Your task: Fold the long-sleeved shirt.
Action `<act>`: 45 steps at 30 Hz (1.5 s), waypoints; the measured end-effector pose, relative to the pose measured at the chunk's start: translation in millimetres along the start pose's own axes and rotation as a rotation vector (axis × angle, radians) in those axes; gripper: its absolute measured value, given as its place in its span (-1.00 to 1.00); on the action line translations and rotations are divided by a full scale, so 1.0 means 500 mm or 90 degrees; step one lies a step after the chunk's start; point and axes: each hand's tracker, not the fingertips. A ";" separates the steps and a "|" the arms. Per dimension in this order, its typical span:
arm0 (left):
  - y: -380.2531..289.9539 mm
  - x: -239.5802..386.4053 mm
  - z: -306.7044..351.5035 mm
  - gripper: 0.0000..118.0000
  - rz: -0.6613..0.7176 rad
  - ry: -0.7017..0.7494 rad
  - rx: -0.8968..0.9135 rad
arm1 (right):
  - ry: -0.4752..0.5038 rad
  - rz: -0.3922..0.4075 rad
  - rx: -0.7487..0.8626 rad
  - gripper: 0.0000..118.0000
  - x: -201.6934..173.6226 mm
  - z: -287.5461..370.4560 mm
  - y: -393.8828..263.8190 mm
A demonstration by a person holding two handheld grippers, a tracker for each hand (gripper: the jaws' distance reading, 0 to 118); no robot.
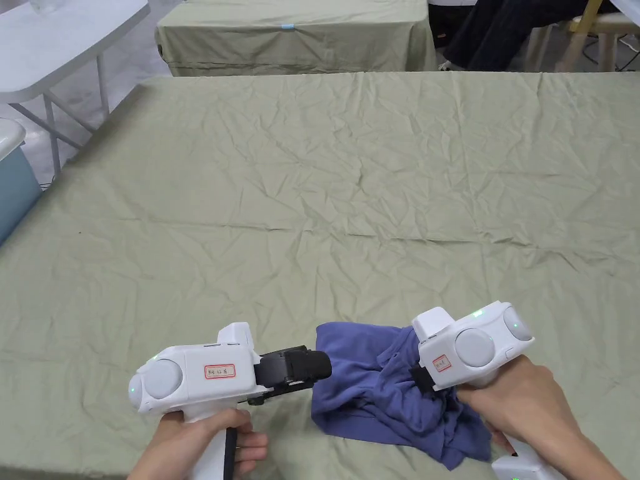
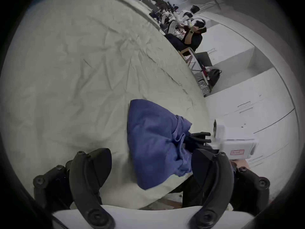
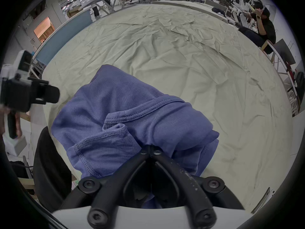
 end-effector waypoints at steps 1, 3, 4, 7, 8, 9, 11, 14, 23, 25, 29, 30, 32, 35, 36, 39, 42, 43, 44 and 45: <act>0.010 -0.015 -0.016 0.71 -0.001 -0.013 -0.018 | 0.003 -0.001 0.001 -0.98 0.002 -0.001 -0.001; 0.027 -0.039 -0.051 0.71 0.007 -0.016 -0.062 | 0.008 -0.002 0.004 -0.98 0.005 -0.003 -0.003; 0.033 -0.049 -0.067 0.71 0.009 -0.010 -0.081 | 0.010 -0.003 0.005 -0.98 0.005 -0.001 -0.003; 0.046 -0.055 -0.097 0.76 -0.031 -0.040 -0.110 | 0.017 -0.007 0.011 -0.98 0.008 -0.003 -0.009; 0.053 -0.051 -0.100 0.81 -0.043 -0.055 -0.111 | 0.019 -0.008 0.014 -0.98 0.010 -0.003 -0.010; 0.061 -0.050 -0.107 0.87 -0.044 -0.070 -0.119 | 0.021 -0.010 0.015 -0.98 0.011 -0.005 -0.011; 0.070 -0.049 -0.132 1.00 -0.048 -0.085 -0.154 | 0.026 -0.011 0.017 -0.98 0.012 -0.007 -0.011; 0.076 -0.024 -0.171 1.00 -0.105 -0.101 -0.188 | 0.031 -0.014 0.016 -0.98 0.013 -0.009 -0.010; 0.089 0.006 -0.244 1.00 -0.043 -0.206 -0.177 | 0.043 -0.029 0.029 -0.98 0.020 -0.012 -0.018; 0.076 0.018 -0.266 1.00 -0.049 -0.206 -0.181 | 0.044 -0.030 0.030 -0.98 0.022 -0.013 -0.017; 0.069 0.041 -0.281 1.00 -0.070 -0.200 -0.191 | 0.046 -0.034 0.032 -0.98 0.024 -0.014 -0.020; 0.071 0.044 -0.278 1.00 -0.077 -0.195 -0.199 | 0.047 -0.035 0.033 -0.98 0.025 -0.014 -0.021; 0.077 0.043 -0.265 0.73 -0.092 -0.161 -0.201 | 0.048 -0.038 0.035 -0.98 0.025 -0.014 -0.022; 0.087 0.023 -0.243 -0.52 -0.123 -0.040 -0.176 | 0.048 -0.041 0.039 -0.98 0.024 -0.014 -0.024; 0.086 0.006 -0.243 -0.53 -0.086 -0.053 -0.183 | 0.060 -0.045 0.046 -0.98 0.023 -0.014 -0.024; 0.062 0.018 -0.241 -0.54 -0.100 -0.083 -0.153 | 0.039 -0.034 0.044 -0.98 0.008 -0.015 -0.022; 0.055 0.034 -0.234 -0.56 -0.106 -0.068 -0.144 | 0.032 -0.029 0.049 -0.98 0.006 -0.013 -0.024; 0.055 0.040 -0.233 -0.56 -0.112 -0.063 -0.142 | 0.033 -0.031 0.052 -0.98 0.007 -0.011 -0.024; 0.055 0.046 -0.229 -0.57 -0.118 -0.052 -0.139 | 0.034 -0.033 0.061 -0.98 0.009 -0.005 -0.026; 0.054 0.054 -0.223 -0.57 -0.124 -0.048 -0.140 | 0.031 -0.033 0.080 -0.98 0.007 0.004 -0.029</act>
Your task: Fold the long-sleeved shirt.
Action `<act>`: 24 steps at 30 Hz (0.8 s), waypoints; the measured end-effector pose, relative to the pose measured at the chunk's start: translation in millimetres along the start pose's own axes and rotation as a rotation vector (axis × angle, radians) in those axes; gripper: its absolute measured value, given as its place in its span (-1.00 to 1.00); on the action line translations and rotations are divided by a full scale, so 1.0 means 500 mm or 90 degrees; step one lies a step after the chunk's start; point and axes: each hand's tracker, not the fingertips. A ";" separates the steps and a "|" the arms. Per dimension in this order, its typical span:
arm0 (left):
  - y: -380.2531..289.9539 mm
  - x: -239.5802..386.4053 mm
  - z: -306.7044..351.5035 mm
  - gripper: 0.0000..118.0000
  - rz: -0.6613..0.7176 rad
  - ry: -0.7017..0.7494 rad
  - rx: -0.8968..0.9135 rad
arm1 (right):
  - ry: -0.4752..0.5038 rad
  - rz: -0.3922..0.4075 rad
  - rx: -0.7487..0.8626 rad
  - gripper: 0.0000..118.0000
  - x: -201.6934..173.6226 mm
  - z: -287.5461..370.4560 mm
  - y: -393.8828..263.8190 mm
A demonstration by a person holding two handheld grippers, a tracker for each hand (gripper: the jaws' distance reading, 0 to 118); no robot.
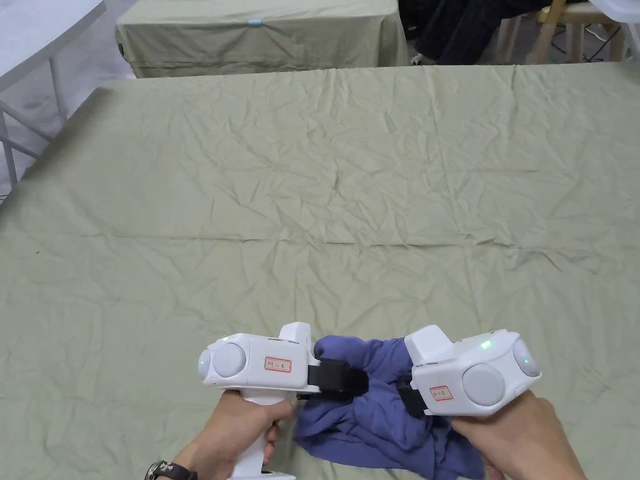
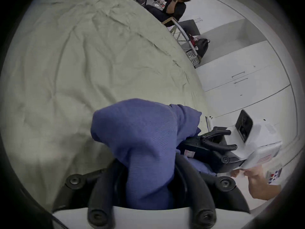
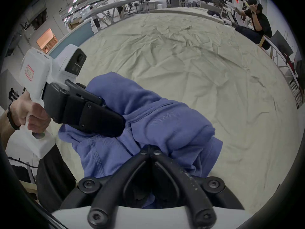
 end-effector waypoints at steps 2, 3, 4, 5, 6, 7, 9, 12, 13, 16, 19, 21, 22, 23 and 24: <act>-0.002 0.019 0.014 -0.57 -0.028 0.014 0.005 | -0.015 0.004 0.034 -0.98 -0.007 0.030 -0.002; -0.003 0.027 0.023 -0.57 -0.053 0.021 0.010 | -0.030 0.006 0.056 -0.98 -0.012 0.054 -0.002; -0.004 0.035 0.033 -0.57 -0.057 0.034 0.009 | -0.039 0.008 0.083 -0.98 -0.016 0.078 -0.003; -0.003 0.040 0.042 -0.57 -0.058 0.040 0.005 | -0.041 0.005 0.107 -0.98 -0.020 0.103 -0.003; -0.004 0.041 0.055 -0.57 -0.063 0.051 0.015 | -0.041 0.001 0.131 -0.98 -0.024 0.131 -0.005; -0.003 0.042 0.067 -0.57 -0.061 0.062 0.013 | -0.046 -0.002 0.156 -0.98 -0.028 0.158 -0.007; -0.007 0.041 0.093 -0.57 -0.070 0.091 0.023 | -0.060 -0.001 0.200 -0.98 -0.040 0.209 -0.011; -0.015 0.031 0.135 -0.57 -0.060 0.111 0.031 | -0.085 0.004 0.257 -0.98 -0.059 0.278 -0.027; -0.020 0.030 0.148 -0.57 -0.060 0.124 0.036 | -0.097 0.003 0.274 -0.98 -0.065 0.299 -0.036; -0.036 0.022 0.181 -0.57 -0.060 0.150 0.040 | -0.120 -0.018 0.317 -0.98 -0.078 0.346 -0.074; -0.054 0.016 0.201 -0.57 -0.053 0.171 0.048 | -0.158 -0.042 0.346 -0.98 -0.089 0.377 -0.118; -0.067 0.013 0.208 -0.57 -0.047 0.177 0.054 | -0.165 -0.060 0.353 -0.98 -0.091 0.386 -0.144; -0.072 0.013 0.209 -0.57 -0.045 0.178 0.054 | -0.161 -0.066 0.354 -0.98 -0.089 0.388 -0.153; -0.077 0.013 0.209 -0.57 -0.043 0.181 0.054 | -0.160 -0.071 0.357 -0.98 -0.086 0.389 -0.159; -0.079 0.013 0.208 -0.57 -0.041 0.185 0.056 | -0.162 -0.075 0.354 -0.98 -0.086 0.391 -0.162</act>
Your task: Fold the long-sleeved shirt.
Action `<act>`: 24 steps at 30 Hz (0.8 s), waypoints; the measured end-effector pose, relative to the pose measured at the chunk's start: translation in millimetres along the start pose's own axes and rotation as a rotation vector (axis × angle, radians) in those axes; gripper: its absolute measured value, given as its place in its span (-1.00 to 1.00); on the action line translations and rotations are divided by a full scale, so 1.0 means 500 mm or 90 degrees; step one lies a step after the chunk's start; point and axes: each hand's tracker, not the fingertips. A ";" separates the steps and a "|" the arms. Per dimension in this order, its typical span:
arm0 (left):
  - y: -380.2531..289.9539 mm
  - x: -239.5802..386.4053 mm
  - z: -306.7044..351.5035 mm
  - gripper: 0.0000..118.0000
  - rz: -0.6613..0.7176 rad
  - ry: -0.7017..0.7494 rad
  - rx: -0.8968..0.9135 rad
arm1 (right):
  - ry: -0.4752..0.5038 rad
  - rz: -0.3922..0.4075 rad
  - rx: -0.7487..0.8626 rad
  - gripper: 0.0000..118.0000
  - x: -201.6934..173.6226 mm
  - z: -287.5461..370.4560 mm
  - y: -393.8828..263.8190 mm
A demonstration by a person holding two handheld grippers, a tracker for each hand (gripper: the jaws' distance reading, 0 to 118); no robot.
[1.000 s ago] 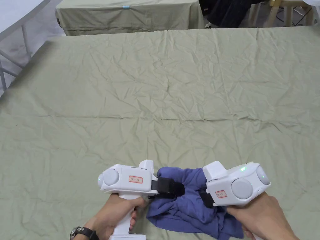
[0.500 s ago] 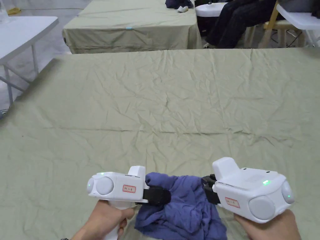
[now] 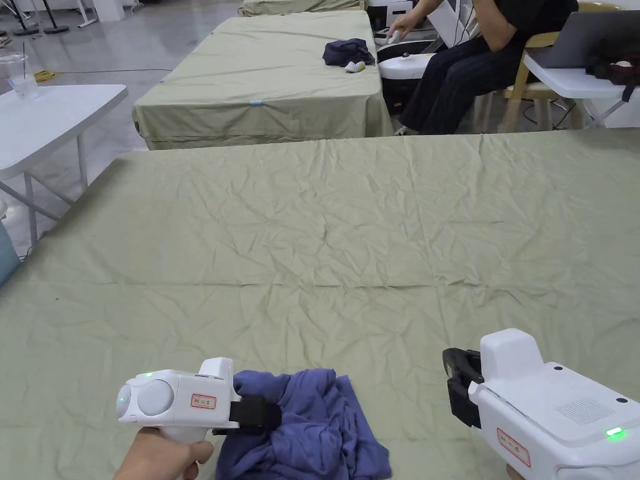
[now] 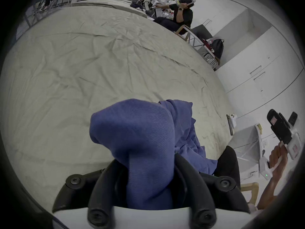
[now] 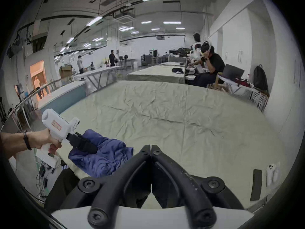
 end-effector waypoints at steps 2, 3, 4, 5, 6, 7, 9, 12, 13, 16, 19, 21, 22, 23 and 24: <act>0.001 -0.002 -0.003 -0.57 0.005 0.003 0.004 | -0.004 0.002 0.001 -0.98 0.000 0.006 -0.001; 0.002 -0.002 -0.004 -0.57 0.005 0.003 0.004 | -0.004 0.002 0.001 -0.98 0.003 0.008 0.001; 0.004 0.000 -0.005 -0.57 0.002 0.007 0.005 | -0.002 -0.001 0.002 -0.98 0.004 0.010 0.003; 0.007 0.001 -0.006 -0.57 -0.002 0.012 0.003 | -0.001 -0.003 0.004 -0.98 0.004 0.011 0.005; 0.011 0.001 -0.006 -0.57 -0.008 0.016 0.002 | 0.000 -0.003 0.005 -0.98 0.004 0.011 0.007; 0.017 -0.002 -0.004 -0.57 -0.012 0.017 -0.002 | 0.000 -0.003 0.004 -0.98 0.004 0.010 0.009; 0.030 -0.010 0.004 -0.57 -0.029 0.037 0.001 | 0.001 -0.001 0.003 -0.98 0.002 0.005 0.012; 0.054 -0.041 0.029 -0.57 -0.027 0.061 -0.003 | 0.002 -0.002 0.002 -0.98 -0.003 -0.005 0.017; 0.059 -0.056 0.038 -0.57 -0.031 0.067 -0.003 | 0.004 -0.004 -0.001 -0.98 -0.005 -0.011 0.019; 0.075 -0.114 0.074 -0.57 -0.037 0.099 -0.008 | 0.009 -0.006 -0.011 -0.98 -0.014 -0.034 0.023; 0.086 -0.181 0.113 -0.58 -0.028 0.137 -0.009 | 0.017 0.002 -0.025 -0.98 -0.034 -0.066 0.032; 0.092 -0.230 0.142 -0.57 -0.021 0.153 -0.011 | 0.031 0.012 -0.035 -0.98 -0.053 -0.090 0.039; 0.095 -0.254 0.156 -0.57 -0.014 0.163 -0.012 | 0.036 0.016 -0.039 -0.98 -0.063 -0.102 0.043; 0.097 -0.278 0.170 -0.58 -0.008 0.178 -0.015 | 0.042 0.019 -0.043 -0.98 -0.075 -0.113 0.047; 0.098 -0.302 0.183 -0.57 -0.003 0.188 -0.016 | 0.050 0.022 -0.046 -0.98 -0.087 -0.125 0.050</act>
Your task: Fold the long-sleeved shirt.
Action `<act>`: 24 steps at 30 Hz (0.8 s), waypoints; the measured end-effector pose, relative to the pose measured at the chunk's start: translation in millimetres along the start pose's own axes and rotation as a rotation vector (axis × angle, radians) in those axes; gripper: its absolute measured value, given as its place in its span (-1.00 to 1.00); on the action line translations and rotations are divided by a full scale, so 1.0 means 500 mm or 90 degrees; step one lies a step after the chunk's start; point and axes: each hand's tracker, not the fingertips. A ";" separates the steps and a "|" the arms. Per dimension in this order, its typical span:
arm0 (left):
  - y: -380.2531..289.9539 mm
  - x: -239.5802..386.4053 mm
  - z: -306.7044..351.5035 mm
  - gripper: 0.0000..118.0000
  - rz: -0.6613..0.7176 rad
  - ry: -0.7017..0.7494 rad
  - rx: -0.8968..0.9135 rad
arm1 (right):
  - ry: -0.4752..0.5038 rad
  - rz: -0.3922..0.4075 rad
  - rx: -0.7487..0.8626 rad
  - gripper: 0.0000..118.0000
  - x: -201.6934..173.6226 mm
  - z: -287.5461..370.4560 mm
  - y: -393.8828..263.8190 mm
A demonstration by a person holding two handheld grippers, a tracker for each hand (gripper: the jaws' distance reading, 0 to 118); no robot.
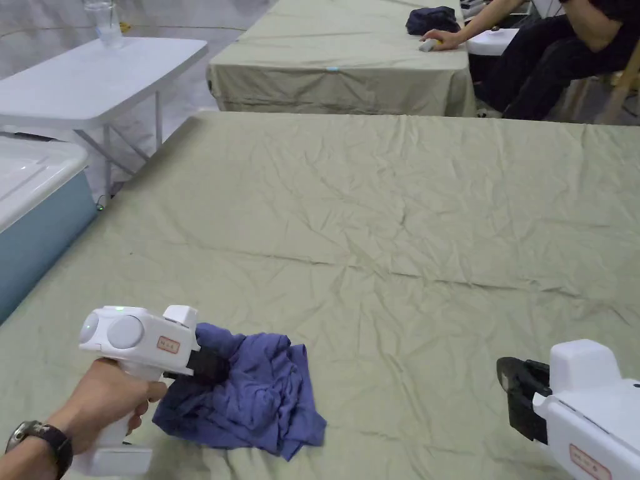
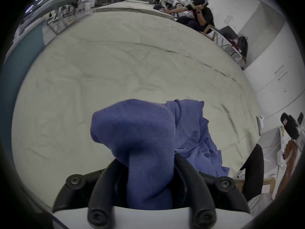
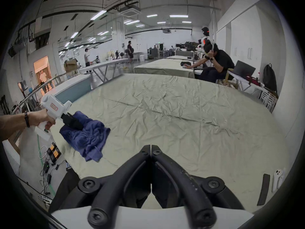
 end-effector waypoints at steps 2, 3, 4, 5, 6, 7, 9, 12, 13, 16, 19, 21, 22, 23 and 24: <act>0.001 -0.050 0.011 -0.58 0.009 0.016 -0.004 | 0.021 0.006 -0.008 -0.98 -0.022 -0.028 0.010; 0.001 -0.074 0.016 -0.58 0.014 0.029 -0.005 | 0.029 0.012 -0.011 -0.98 -0.033 -0.042 0.013; 0.001 -0.094 0.021 -0.58 0.013 0.040 -0.007 | 0.032 0.017 -0.013 -0.98 -0.045 -0.056 0.017; 0.001 -0.114 0.025 -0.58 0.016 0.043 -0.010 | 0.038 0.022 -0.017 -0.98 -0.058 -0.071 0.023; 0.001 -0.137 0.030 -0.58 0.023 0.043 -0.011 | 0.050 0.027 -0.022 -0.98 -0.073 -0.090 0.030; 0.000 -0.154 0.033 -0.58 0.025 0.043 -0.011 | 0.059 0.030 -0.024 -0.98 -0.088 -0.104 0.035; -0.001 -0.185 0.036 -0.58 0.031 0.056 -0.011 | 0.087 0.043 -0.024 -0.98 -0.125 -0.133 0.049; -0.002 -0.223 0.043 -0.59 0.044 0.056 -0.012 | 0.129 0.063 -0.026 -0.98 -0.185 -0.174 0.072; -0.003 -0.232 0.046 -0.59 0.043 0.056 -0.012 | 0.136 0.067 -0.024 -0.98 -0.202 -0.183 0.078; -0.003 -0.264 0.059 -0.59 0.044 0.081 -0.016 | 0.175 0.089 -0.019 -0.98 -0.259 -0.210 0.100; -0.009 -0.280 0.079 -0.59 0.057 0.098 -0.020 | 0.198 0.102 -0.017 -0.98 -0.299 -0.226 0.113; -0.010 -0.292 0.081 -0.59 0.059 0.089 -0.022 | 0.210 0.105 -0.018 -0.98 -0.315 -0.234 0.116; -0.009 -0.285 0.084 -0.59 0.058 0.089 -0.025 | 0.214 0.108 -0.019 -0.98 -0.321 -0.237 0.116; -0.008 -0.282 0.084 -0.59 0.054 0.091 -0.027 | 0.216 0.111 -0.021 -0.98 -0.325 -0.238 0.114; -0.006 -0.279 0.083 -0.59 0.042 0.092 -0.032 | 0.215 0.115 -0.023 -0.98 -0.327 -0.239 0.113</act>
